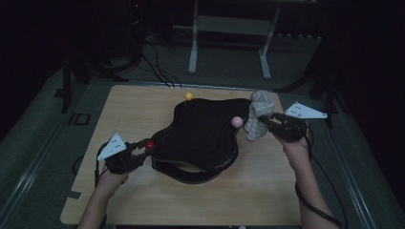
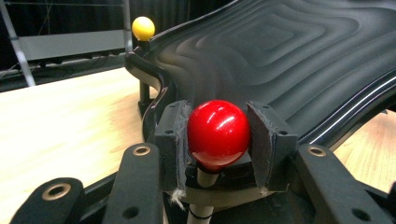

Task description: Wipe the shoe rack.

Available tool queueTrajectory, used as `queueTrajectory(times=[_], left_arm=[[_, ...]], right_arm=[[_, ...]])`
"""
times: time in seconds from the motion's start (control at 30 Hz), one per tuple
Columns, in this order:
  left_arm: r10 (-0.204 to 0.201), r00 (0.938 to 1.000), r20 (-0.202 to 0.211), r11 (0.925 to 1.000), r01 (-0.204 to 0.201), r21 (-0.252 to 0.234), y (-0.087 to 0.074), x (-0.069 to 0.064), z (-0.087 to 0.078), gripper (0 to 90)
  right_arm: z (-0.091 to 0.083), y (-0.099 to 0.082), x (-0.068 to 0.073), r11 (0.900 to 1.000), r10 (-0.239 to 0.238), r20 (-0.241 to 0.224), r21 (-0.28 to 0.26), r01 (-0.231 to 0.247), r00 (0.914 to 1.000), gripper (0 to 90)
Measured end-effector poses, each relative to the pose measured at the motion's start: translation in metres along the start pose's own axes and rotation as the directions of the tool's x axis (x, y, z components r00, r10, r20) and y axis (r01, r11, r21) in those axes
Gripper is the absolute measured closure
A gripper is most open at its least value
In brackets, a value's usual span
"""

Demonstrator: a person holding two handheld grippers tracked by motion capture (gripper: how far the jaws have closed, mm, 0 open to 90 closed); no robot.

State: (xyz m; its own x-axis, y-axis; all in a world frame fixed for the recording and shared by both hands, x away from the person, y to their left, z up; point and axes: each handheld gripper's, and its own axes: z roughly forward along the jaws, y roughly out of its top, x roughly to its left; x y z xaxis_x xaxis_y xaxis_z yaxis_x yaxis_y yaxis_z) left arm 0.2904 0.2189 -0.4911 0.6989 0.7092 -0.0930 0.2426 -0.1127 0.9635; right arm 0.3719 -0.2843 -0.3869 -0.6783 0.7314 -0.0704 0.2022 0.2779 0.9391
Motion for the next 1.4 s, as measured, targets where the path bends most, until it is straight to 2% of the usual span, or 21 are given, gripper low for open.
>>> queueTrajectory(times=[0.07,0.2,0.23,0.47,0.53,0.63,0.73,0.83,0.93,1.07,1.17,1.27,1.33,1.4], left_arm=[[0.000,1.0000,0.005,1.0000,0.000,0.004,0.000,0.001,0.000,59.6],[-0.003,1.0000,0.004,1.0000,0.003,0.001,0.000,0.001,0.000,59.6],[-0.006,1.0000,0.004,1.0000,0.006,0.000,0.000,0.001,0.000,59.6],[-0.006,0.9999,0.014,1.0000,0.006,0.002,0.001,0.000,0.002,59.7],[-0.006,0.9999,0.013,1.0000,0.006,0.000,0.000,-0.001,0.002,59.7],[-0.007,0.9999,0.015,1.0000,0.007,0.002,0.000,0.000,0.002,59.7],[-0.011,0.9999,0.013,0.9999,0.011,-0.001,0.000,0.000,0.002,59.7],[-0.010,0.9998,0.016,0.9999,0.010,0.005,0.001,0.000,0.002,59.7],[-0.014,0.9997,0.018,0.9999,0.014,-0.002,0.000,0.000,0.002,59.7],[-0.015,0.9997,0.019,0.9999,0.015,-0.003,0.000,0.000,0.002,59.7],[-0.013,0.9996,0.024,0.9999,0.013,0.000,0.000,0.001,0.002,59.8],[-0.018,0.9996,0.023,0.9998,0.018,-0.004,-0.001,0.001,0.002,59.8],[-0.018,0.9995,0.028,0.9998,0.018,-0.003,-0.001,0.001,0.002,59.8],[-0.018,0.9995,0.025,0.9998,0.018,-0.003,-0.001,0.001,0.002,59.8]], right_arm=[[-0.003,0.001,0.002,0.9999,-0.009,-0.004,-0.005,0.009,1.0000,69.9],[-0.007,0.008,0.013,0.9987,-0.038,-0.053,-0.035,0.036,0.9979,69.8],[-0.006,0.007,0.015,0.9984,-0.049,-0.044,-0.032,0.047,0.9979,69.7],[0.000,-0.009,0.009,1.0000,-0.008,-0.027,0.001,0.008,0.9996,69.7],[-0.004,-0.005,0.011,0.9998,-0.015,-0.030,-0.014,0.015,0.9994,69.6],[-0.013,0.006,0.019,0.9974,-0.024,-0.071,-0.069,0.019,0.9972,69.5],[-0.015,0.015,0.028,0.9946,-0.044,-0.108,-0.098,0.033,0.9932,69.4],[-0.007,0.012,0.034,0.9956,-0.067,-0.108,-0.073,0.059,0.9919,69.5],[0.001,0.001,0.035,0.9978,-0.035,-0.121,-0.059,0.028,0.9920,69.6],[0.001,-0.005,0.036,0.9987,-0.022,-0.128,-0.048,0.016,0.9915,69.6],[-0.003,-0.001,0.035,0.9983,-0.046,-0.108,-0.041,0.042,0.9931,69.3],[-0.004,0.002,0.033,0.9984,-0.035,-0.104,-0.048,0.031,0.9940,69.0],[-0.001,-0.003,0.034,0.9985,-0.045,-0.096,-0.037,0.041,0.9944,69.0],[0.002,-0.010,0.034,0.9990,-0.031,-0.098,-0.035,0.028,0.9947,69.1]])
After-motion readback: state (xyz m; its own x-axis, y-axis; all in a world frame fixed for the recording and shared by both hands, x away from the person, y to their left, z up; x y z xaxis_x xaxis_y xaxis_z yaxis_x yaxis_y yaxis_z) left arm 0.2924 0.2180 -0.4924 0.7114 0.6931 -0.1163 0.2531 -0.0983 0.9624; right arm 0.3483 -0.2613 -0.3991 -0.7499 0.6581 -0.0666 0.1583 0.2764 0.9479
